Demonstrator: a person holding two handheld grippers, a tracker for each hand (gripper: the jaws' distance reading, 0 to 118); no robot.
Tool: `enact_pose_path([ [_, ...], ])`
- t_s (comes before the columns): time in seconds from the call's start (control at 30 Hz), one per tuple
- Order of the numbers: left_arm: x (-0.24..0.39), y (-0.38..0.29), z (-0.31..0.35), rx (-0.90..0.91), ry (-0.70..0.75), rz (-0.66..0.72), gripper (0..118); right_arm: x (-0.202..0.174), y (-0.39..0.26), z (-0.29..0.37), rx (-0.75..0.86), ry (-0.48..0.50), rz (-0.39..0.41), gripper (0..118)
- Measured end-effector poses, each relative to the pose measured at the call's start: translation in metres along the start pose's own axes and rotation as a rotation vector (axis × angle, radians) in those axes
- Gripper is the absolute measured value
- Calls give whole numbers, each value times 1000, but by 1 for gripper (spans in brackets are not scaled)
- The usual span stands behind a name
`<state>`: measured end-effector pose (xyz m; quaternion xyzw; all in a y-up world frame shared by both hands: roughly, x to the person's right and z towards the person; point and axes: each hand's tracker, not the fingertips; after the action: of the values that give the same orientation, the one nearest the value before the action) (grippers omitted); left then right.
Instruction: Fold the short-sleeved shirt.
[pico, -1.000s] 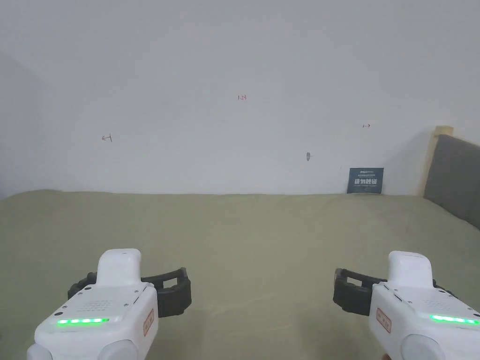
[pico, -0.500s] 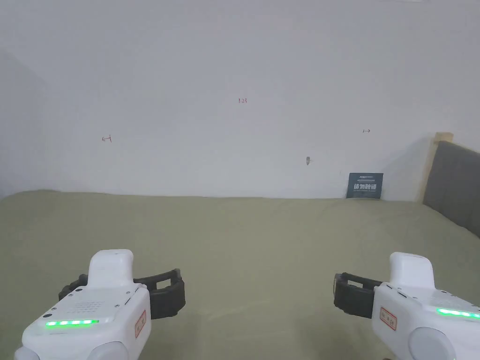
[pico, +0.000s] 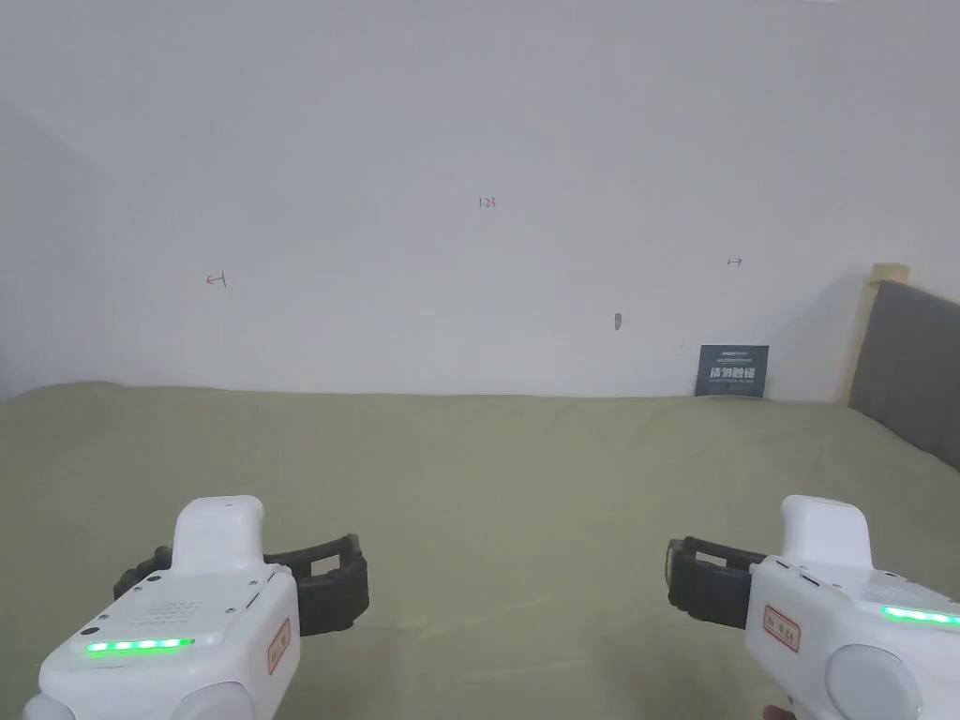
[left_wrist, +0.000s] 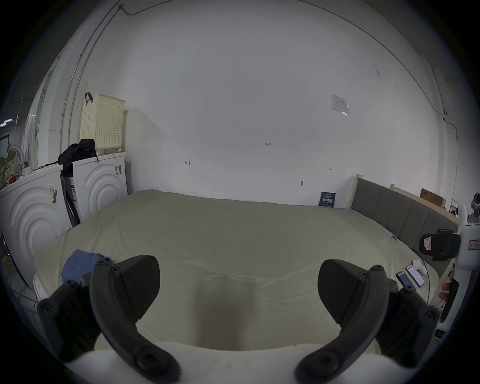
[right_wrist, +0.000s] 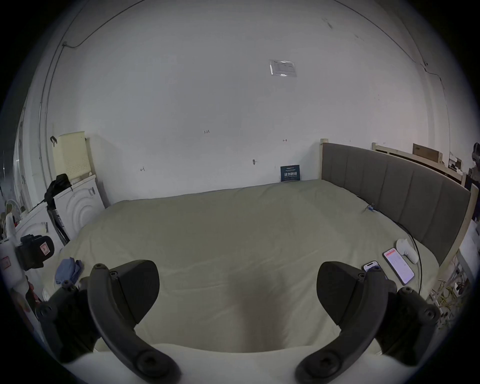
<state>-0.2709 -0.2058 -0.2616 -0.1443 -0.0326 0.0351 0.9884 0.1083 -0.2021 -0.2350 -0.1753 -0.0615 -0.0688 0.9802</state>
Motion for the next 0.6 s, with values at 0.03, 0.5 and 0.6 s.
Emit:
enact_pose_path([
  [0.03, 0, 0, 0, 0, 1, -2, 118, 0, -1, 0, -3, 4, 3, 118],
  [0.5, 2, -4, 1, -10, -10, -4, 118, 4, -3, -5, -114, 107, -111, 118],
  [0.6, 3, -3, 0, -11, -11, 1, 118, 1, -4, 0, -24, 103, -48, 118],
])
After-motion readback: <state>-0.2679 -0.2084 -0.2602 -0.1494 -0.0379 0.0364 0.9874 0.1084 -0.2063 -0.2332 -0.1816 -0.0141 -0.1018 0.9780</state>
